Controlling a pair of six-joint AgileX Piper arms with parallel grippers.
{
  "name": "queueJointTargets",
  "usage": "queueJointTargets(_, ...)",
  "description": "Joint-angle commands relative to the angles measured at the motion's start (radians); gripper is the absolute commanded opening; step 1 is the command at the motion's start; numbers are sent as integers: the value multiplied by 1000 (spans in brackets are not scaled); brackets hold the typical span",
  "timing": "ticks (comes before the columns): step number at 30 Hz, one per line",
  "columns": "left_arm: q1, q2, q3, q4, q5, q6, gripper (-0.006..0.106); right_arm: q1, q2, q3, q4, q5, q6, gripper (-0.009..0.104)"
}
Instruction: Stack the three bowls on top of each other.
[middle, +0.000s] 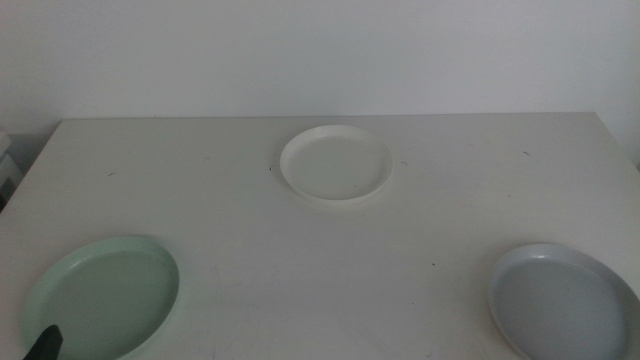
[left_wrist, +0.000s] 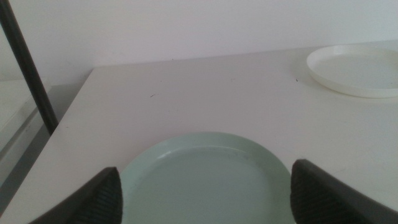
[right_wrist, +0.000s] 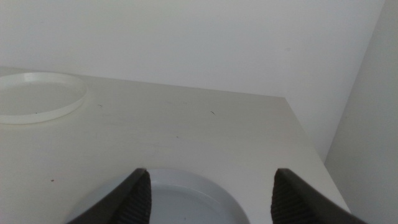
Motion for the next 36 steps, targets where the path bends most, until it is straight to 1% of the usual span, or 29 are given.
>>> queueJointTargets(1, -5, -13, -5, 13, -76, -33, 93, -7, -29, -7, -11, -82, -4, 50)
queueJointTargets(9, -5, -13, -5, 84, -77, -135, 93, -7, -29, -7, -11, -82, -4, 50)
queueJointTargets(19, -5, -13, -5, 84, -75, -135, 93, -7, -29, -7, -11, -82, -4, 50)
queueJointTargets(20, -5, 46, -56, 81, -76, -135, 93, -7, -29, -7, -11, -82, -4, 50)
queueJointTargets(26, -5, 206, -198, 80, -58, -135, 93, -7, -29, -7, -11, -82, -4, 50)
queueJointTargets(36, -5, 480, -539, 80, 249, -135, 93, -7, -29, -7, -11, -82, -4, 50)
